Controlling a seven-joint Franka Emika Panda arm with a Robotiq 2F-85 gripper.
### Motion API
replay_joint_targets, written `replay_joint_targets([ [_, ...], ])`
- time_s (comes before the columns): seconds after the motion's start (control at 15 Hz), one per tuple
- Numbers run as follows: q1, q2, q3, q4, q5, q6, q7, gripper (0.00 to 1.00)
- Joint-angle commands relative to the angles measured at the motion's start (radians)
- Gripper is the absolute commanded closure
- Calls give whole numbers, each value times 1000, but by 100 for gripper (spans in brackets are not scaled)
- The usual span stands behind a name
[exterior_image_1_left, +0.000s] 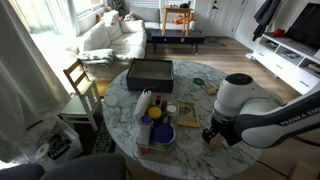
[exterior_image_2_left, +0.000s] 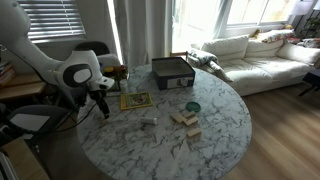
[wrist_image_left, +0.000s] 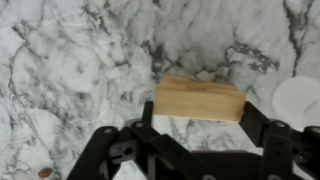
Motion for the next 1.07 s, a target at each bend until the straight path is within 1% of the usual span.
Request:
replay_joint_targets([
  [0.0, 10, 23, -8, 18, -8, -24, -21, 41],
  [0.2, -4, 35, 2, 17, 43, -7, -38, 41],
  [0.73, -14, 49, 8, 14, 135, 11, -43, 41],
  [1.0, -11, 51, 3, 14, 155, 22, -40, 41],
])
